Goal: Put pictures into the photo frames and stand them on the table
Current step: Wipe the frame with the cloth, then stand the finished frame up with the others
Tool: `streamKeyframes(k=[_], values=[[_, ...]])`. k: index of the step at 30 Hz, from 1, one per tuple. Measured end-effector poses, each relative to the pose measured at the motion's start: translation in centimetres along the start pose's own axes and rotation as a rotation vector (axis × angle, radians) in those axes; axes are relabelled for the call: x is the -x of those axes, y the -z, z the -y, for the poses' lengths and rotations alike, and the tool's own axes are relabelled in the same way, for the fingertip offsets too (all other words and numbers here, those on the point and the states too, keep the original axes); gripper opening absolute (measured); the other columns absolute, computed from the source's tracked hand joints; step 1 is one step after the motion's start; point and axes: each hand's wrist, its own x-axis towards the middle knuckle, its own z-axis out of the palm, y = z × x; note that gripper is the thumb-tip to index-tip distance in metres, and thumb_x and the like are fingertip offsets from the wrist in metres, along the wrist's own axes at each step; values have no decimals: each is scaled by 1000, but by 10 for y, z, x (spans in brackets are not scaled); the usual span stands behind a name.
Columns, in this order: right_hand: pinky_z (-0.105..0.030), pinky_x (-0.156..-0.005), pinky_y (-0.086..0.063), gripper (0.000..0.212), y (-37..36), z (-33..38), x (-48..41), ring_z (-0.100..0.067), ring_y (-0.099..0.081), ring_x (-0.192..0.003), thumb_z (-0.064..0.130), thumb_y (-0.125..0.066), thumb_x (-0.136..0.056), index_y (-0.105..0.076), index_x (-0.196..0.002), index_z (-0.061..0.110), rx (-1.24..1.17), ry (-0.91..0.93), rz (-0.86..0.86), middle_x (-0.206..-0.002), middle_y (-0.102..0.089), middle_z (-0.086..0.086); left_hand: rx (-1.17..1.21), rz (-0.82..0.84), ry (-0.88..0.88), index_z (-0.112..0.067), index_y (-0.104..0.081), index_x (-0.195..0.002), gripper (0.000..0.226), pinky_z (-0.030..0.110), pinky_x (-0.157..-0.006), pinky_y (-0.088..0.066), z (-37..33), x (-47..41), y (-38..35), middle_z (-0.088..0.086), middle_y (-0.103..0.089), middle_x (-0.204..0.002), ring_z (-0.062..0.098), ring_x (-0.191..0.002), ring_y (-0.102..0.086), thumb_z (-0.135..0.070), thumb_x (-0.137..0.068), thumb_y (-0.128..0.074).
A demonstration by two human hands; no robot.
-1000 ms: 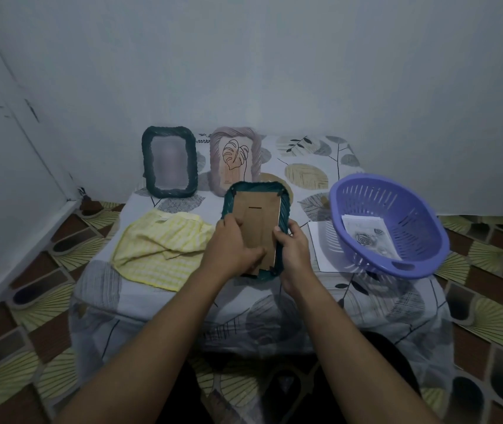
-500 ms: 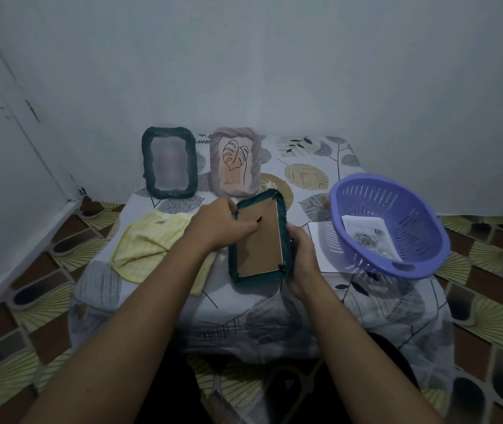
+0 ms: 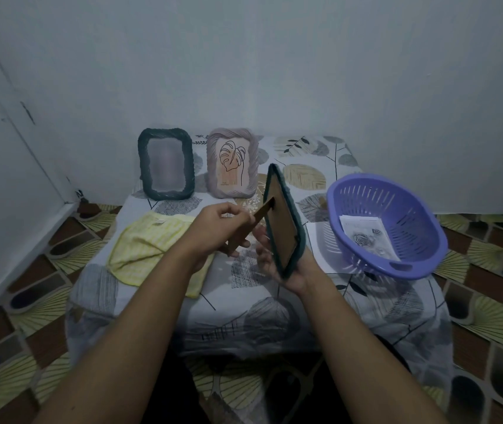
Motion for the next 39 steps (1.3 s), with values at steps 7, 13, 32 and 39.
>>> streamKeyframes(k=[7,13,32,39], values=[[-36,-76,-60,30,2,21,7,-23,-67,-92,21,-39,-108,-55,-125,2,196,183,-2,-105,-67,-14,-77,-117,-120,-13,-70,-85,4,32,-71,-57,16,-6,14,9,-75,-83,16,-75,-72,-13,-88,-71],[-36,-85,-57,26,-2,41,4,-20,-66,-101,20,-39,-108,-55,-128,14,452,420,-85,-112,-70,-3,-169,-287,-119,-9,-64,-60,23,30,-57,-46,35,-27,9,2,-62,-55,11,-49,-55,-10,-80,-73],[-49,-95,-52,31,1,112,-28,-17,-62,-105,26,-49,-103,-54,-133,28,1112,773,-347,-112,-63,6,667,7,70,-17,-69,-116,42,38,-73,-61,-4,-122,-51,7,-74,-110,24,-95,-73,-40,-106,-35],[-50,-97,-47,50,4,160,-48,-32,-57,-111,30,-45,-77,-64,-123,23,1369,635,-530,-113,-69,1,536,-127,94,-15,-72,-108,40,43,-69,-61,-6,-193,-78,7,-76,-97,25,-87,-74,-37,-103,-38]])
